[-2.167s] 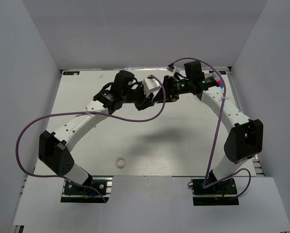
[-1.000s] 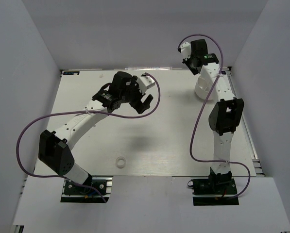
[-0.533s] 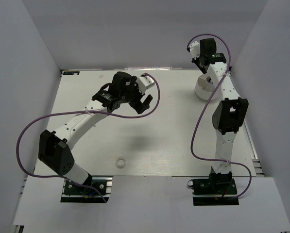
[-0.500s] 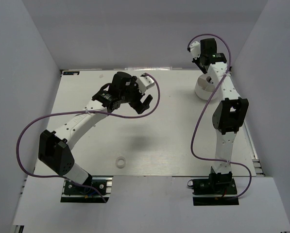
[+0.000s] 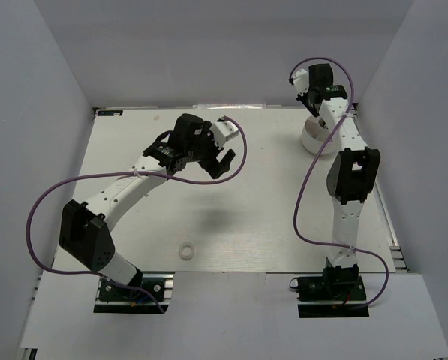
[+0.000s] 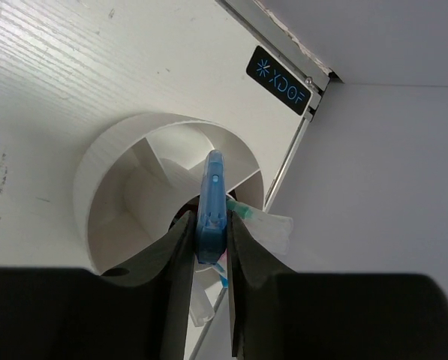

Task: Sort the stationery into containers
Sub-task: Place the pen in the storage box.

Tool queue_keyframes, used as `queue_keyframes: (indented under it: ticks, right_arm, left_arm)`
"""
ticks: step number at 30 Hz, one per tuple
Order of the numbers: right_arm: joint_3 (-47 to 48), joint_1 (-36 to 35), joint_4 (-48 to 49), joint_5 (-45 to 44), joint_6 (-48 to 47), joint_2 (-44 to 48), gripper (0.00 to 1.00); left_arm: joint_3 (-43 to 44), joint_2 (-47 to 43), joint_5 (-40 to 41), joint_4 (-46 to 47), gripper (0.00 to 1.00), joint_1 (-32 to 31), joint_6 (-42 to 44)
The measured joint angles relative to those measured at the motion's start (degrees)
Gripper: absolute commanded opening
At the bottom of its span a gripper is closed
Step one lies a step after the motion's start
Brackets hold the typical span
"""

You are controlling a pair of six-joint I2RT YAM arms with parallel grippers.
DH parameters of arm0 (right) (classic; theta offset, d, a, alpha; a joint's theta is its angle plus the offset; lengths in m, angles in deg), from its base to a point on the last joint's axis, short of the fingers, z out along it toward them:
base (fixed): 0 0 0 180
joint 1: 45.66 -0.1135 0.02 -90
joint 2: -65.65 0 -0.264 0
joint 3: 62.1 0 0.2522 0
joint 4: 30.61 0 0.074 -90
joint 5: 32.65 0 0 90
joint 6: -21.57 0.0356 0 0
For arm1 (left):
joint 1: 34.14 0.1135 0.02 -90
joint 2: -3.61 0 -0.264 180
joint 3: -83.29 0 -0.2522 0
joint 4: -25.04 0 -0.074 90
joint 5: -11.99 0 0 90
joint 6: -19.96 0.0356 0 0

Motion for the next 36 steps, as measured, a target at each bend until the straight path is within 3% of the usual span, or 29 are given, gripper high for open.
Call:
queue_keyframes:
  ticks: [14,18,24,36]
  right_arm:
    - [0.42,-0.07,1.03,0.66,0.20,-2.99,0.05]
    - [0.42,-0.07,1.22,0.74,0.22,-3.85,0.29]
    - [0.55,-0.09,1.64,0.83,0.66,-3.85,0.43]
    - [1.18,-0.83,-1.66,6.14,4.81,1.27,0.42]
  left_arm:
    - [-0.04,0.00,0.04,-0.04,0.98,0.00,0.00]
    - [-0.04,0.00,0.52,-0.02,0.98,0.00,-0.13]
    - [-0.44,0.00,1.51,-0.02,0.98,0.37,-1.64]
    - [-2.99,-1.31,1.57,-0.85,0.98,7.23,-8.35]
